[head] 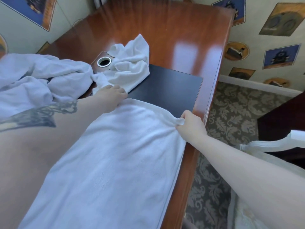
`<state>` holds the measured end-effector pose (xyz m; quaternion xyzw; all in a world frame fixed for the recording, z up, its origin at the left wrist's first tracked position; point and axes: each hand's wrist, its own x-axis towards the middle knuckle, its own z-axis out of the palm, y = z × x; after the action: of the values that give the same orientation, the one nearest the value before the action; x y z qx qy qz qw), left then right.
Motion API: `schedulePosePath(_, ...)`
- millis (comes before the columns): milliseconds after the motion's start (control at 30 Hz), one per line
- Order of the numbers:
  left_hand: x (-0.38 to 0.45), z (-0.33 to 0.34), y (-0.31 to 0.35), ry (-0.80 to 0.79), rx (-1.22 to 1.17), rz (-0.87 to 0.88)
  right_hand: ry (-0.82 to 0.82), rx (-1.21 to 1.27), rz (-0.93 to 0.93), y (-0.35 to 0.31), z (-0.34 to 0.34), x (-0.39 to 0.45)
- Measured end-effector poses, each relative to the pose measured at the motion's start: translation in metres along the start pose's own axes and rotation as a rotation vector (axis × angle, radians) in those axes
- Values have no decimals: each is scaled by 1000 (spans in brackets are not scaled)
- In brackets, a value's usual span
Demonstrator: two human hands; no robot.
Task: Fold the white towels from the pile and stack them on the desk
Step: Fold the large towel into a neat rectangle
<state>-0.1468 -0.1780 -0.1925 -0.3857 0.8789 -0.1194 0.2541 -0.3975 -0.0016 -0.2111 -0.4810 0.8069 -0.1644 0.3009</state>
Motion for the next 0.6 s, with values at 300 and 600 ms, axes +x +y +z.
schedulePosePath(300,-1,0,-15,-140,52,24,-152,-237,-229,3,-9,3)
schedulePosePath(600,-5,-6,-15,-186,-282,-188,-294,-48,-116,-3,-20,5)
